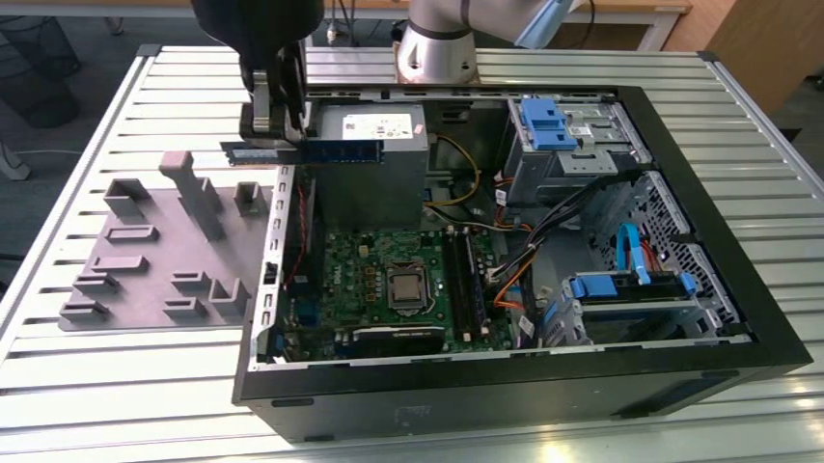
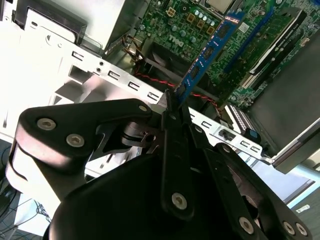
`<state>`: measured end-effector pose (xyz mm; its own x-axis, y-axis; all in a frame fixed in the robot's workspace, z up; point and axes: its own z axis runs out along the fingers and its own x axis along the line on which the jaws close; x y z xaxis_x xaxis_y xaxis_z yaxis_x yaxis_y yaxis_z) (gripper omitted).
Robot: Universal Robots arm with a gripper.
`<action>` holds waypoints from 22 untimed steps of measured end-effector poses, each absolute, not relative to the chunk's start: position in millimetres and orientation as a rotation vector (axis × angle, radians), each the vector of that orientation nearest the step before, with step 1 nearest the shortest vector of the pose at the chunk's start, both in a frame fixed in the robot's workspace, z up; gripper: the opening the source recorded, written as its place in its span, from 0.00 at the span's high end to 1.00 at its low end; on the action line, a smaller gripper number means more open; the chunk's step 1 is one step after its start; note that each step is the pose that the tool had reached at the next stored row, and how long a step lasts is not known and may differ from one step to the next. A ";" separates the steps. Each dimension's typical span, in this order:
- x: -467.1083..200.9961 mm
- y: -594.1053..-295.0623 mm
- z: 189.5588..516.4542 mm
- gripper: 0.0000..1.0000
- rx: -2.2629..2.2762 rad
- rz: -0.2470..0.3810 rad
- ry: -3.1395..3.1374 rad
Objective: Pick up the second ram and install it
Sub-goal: 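Pick up the second ram and move it above second insertion slot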
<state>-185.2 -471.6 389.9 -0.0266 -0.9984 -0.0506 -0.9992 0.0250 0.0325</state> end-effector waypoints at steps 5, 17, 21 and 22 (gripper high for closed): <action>-183.2 -471.5 389.9 0.86 -2.182 0.092 2.239; -180.6 -471.5 389.9 0.86 -2.182 0.092 2.239; -179.8 -471.5 389.9 0.86 -2.182 0.092 2.239; -179.6 -471.5 389.9 0.86 -2.182 0.092 2.239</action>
<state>-179.6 -471.5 389.9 -0.0267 -0.9984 -0.0506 -0.9992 0.0250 0.0325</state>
